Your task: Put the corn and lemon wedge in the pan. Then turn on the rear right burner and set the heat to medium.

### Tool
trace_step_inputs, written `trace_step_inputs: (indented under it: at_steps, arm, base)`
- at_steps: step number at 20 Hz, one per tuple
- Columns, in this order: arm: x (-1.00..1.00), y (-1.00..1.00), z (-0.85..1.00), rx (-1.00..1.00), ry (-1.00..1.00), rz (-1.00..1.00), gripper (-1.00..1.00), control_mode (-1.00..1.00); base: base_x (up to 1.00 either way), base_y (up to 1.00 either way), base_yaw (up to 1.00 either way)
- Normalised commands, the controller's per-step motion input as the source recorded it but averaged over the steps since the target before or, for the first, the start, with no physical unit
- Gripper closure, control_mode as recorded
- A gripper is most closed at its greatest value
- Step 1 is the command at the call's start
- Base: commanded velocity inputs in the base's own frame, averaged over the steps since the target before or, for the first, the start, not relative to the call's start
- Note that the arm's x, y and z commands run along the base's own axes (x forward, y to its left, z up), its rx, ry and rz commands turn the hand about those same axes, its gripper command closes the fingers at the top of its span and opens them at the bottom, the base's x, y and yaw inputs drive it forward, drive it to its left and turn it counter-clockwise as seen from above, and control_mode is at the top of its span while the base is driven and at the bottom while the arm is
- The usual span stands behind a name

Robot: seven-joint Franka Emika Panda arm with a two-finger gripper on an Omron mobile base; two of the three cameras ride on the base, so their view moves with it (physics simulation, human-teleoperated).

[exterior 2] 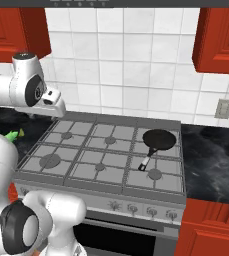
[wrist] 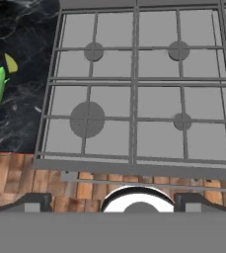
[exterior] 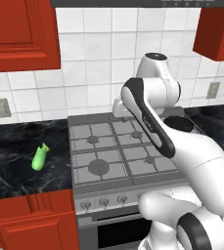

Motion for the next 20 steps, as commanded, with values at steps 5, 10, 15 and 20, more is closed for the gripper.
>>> trace_step_inputs:
  at_steps: [5,10,15,20]
  arm:
    - [-0.30,0.14,-0.32,0.05,0.00,0.03,-1.00,-1.00]
    - [-0.05,0.07,-0.41,0.02,0.00,0.02,-1.00,-1.00]
    - [0.09,0.12,-0.21,0.00,0.00,0.00,-1.00,-1.00]
    - [0.45,0.32,-0.13,0.00,0.09,-0.03,-1.00,-1.00]
  base:
    - [0.00,0.00,0.00]
    - [0.00,0.00,0.00]
    - [0.00,0.00,0.00]
    - [0.00,0.00,0.00]
